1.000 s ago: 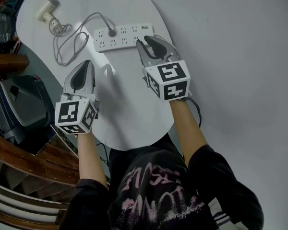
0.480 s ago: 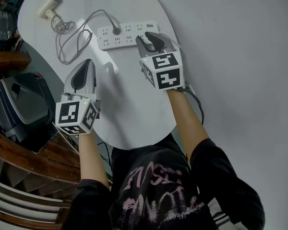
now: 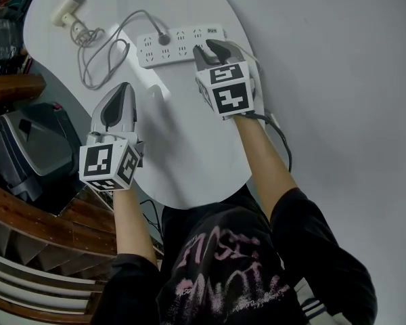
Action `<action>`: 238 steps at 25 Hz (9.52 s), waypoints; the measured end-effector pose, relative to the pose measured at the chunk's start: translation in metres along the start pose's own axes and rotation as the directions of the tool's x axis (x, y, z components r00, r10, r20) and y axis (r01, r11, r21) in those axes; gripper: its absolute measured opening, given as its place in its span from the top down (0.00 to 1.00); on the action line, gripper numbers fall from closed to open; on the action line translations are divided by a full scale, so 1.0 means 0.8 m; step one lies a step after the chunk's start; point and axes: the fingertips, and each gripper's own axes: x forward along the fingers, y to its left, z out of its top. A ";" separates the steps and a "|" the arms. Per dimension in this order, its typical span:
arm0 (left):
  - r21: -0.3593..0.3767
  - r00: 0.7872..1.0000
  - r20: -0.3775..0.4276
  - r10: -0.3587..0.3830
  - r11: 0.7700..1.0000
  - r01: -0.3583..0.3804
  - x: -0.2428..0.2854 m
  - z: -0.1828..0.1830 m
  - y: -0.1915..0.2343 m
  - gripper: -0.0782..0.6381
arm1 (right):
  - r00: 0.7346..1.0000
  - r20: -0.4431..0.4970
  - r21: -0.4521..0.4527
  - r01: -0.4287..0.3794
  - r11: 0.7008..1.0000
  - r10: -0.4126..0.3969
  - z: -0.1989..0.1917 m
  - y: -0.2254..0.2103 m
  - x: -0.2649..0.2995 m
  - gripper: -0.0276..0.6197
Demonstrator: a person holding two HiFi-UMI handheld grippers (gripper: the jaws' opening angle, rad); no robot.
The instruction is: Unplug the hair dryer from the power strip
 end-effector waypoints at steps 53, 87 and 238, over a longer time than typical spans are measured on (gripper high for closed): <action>0.215 0.991 -0.079 -0.107 0.969 0.121 0.113 0.039 -0.008 0.75 | 0.998 -0.044 -0.035 0.051 0.998 -0.053 -0.007 0.002 0.010 0.78; 0.334 0.955 -0.261 -0.140 0.915 0.226 0.201 -0.018 -0.034 0.71 | 0.998 -0.038 -0.027 0.051 0.998 -0.052 -0.010 0.001 0.007 0.77; 0.168 0.984 0.169 0.059 0.982 -0.088 -0.057 0.115 -0.038 0.81 | 0.938 0.346 -0.042 0.037 0.998 -0.020 0.102 0.047 -0.207 0.93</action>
